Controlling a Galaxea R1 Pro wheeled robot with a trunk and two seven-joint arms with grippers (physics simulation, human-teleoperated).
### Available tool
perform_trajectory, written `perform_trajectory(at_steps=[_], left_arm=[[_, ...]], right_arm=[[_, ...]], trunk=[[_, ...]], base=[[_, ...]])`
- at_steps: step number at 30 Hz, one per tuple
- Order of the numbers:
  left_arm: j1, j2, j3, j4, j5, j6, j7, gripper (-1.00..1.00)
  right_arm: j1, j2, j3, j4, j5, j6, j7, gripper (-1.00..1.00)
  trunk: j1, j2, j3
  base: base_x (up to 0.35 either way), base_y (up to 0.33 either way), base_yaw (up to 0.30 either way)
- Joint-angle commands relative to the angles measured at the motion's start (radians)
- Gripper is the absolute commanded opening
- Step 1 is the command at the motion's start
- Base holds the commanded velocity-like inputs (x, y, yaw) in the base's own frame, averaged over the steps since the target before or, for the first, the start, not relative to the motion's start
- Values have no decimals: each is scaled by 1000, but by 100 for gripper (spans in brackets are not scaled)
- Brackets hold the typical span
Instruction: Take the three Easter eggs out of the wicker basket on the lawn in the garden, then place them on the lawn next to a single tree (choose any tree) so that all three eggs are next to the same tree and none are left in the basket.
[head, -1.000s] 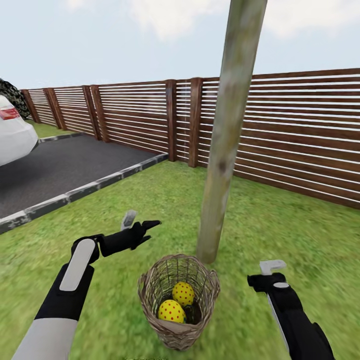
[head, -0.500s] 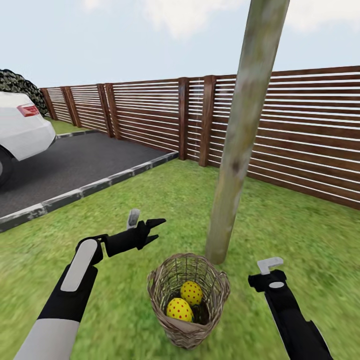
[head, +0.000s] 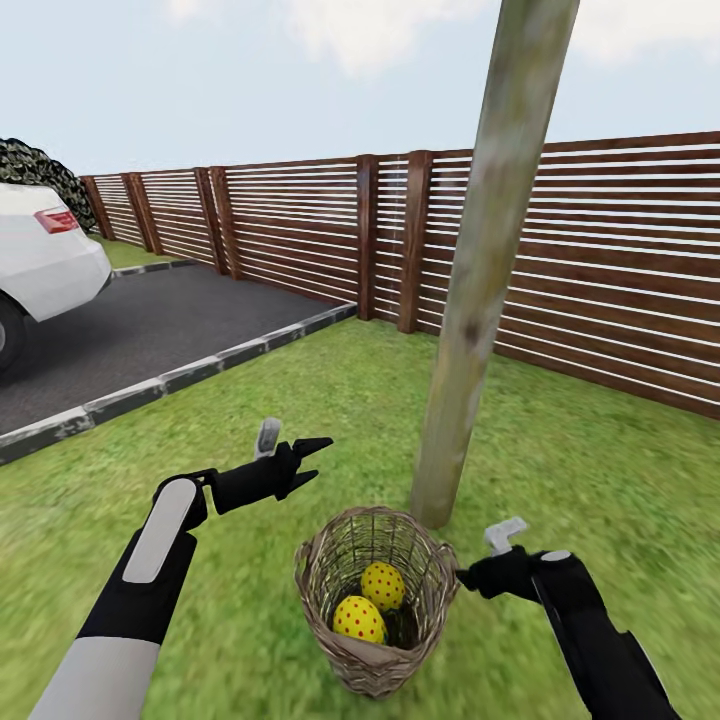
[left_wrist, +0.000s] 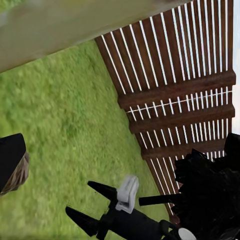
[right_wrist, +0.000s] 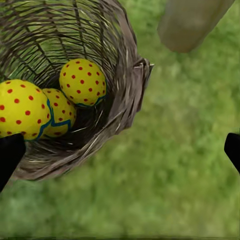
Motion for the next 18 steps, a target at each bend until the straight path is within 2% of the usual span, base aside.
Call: perform_trajectory(at_steps=[1,3,8,13,18], left_arm=[[-1,0,0,-1,9,3,8,100],[-1,-1,0,-1,9,3,8,100],[-1,-1,0,-1,9,4,8,100],[-1,-1,0,-2,9,4,8,100],[-1,-18,0,-1,9,3,10,100]], right_arm=[[-5,0,21,-4,16,20,19,100],[-38,-1,77,-7,22,65,57,100],[-91,0,94,-4,25,155,175,100],[-130,0,103,0,26,189,207,100],[-145,5,204,69,25,194,211,100]], trunk=[[0,0,-1],[0,0,-1],[0,0,-1],[0,0,-1],[0,0,-1]], base=[[0,0,0],[0,0,0],[0,0,0],[0,0,0],[0,0,0]])
